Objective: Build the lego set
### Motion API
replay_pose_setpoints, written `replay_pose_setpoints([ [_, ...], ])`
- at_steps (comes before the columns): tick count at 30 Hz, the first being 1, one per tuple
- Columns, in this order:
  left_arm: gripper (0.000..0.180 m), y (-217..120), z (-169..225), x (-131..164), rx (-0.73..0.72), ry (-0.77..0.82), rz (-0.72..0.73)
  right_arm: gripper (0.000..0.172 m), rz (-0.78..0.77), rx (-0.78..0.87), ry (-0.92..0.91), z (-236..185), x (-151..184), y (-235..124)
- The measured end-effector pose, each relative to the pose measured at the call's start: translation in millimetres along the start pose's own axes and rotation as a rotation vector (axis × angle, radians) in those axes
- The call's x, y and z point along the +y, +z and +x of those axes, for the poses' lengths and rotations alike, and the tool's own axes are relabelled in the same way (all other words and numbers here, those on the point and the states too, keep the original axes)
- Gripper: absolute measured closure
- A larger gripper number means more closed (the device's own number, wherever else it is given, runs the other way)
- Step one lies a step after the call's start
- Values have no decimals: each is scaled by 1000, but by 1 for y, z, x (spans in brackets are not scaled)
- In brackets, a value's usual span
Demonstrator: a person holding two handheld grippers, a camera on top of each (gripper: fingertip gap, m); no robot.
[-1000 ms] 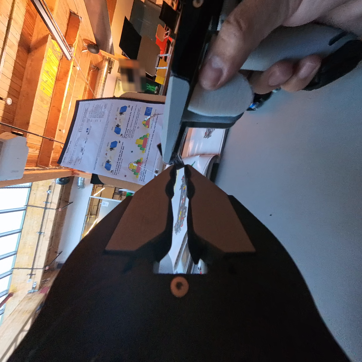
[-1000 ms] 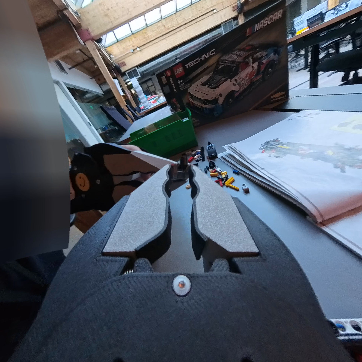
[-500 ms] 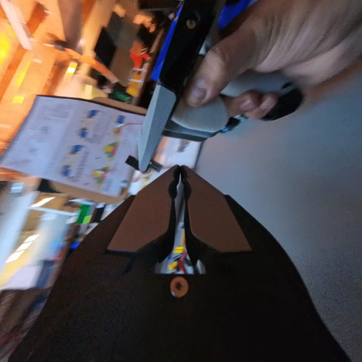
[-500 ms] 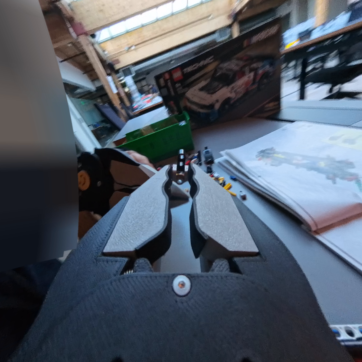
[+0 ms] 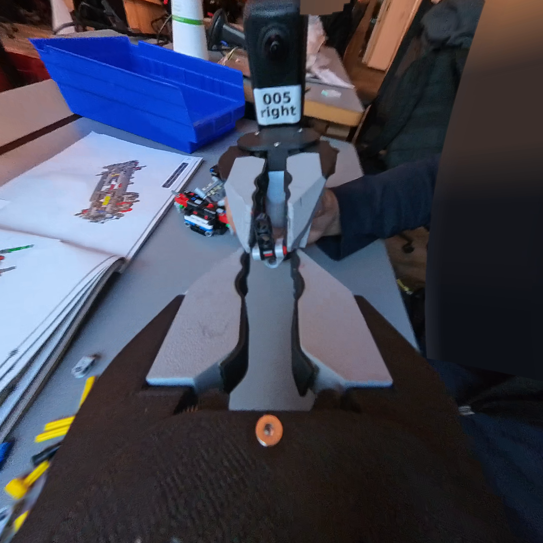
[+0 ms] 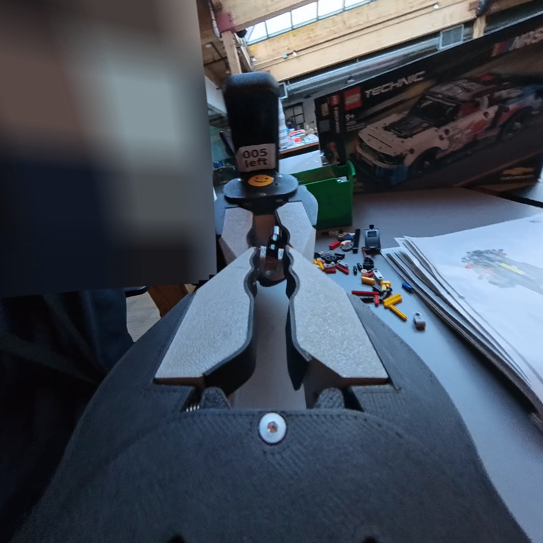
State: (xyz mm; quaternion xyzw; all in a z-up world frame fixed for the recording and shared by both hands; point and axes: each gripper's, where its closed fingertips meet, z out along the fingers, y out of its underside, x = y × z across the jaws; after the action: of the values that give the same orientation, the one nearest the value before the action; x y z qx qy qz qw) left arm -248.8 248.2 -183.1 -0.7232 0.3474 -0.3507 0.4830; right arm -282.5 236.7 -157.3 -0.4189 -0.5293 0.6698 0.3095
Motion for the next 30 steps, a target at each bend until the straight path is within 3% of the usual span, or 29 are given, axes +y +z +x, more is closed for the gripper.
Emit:
replay_pose_setpoints([
  [1,165,-1,4,-3,32,-22,23,160,6,-13,-18,-3,-1,1],
  [5,165,-2,8,-4,88,-81,35,159,10,-11,-74,-6,-2,1],
  [15,172,-12,-2,-16,44,-115,108,160,75,3,-42,3,-12,-9],
  [20,157,-9,1,-22,78,-171,148,160,125,0,-42,2,-15,-3],
  [30,166,-8,0,-11,33,-67,68,160,88,-2,-49,0,-9,0],
])
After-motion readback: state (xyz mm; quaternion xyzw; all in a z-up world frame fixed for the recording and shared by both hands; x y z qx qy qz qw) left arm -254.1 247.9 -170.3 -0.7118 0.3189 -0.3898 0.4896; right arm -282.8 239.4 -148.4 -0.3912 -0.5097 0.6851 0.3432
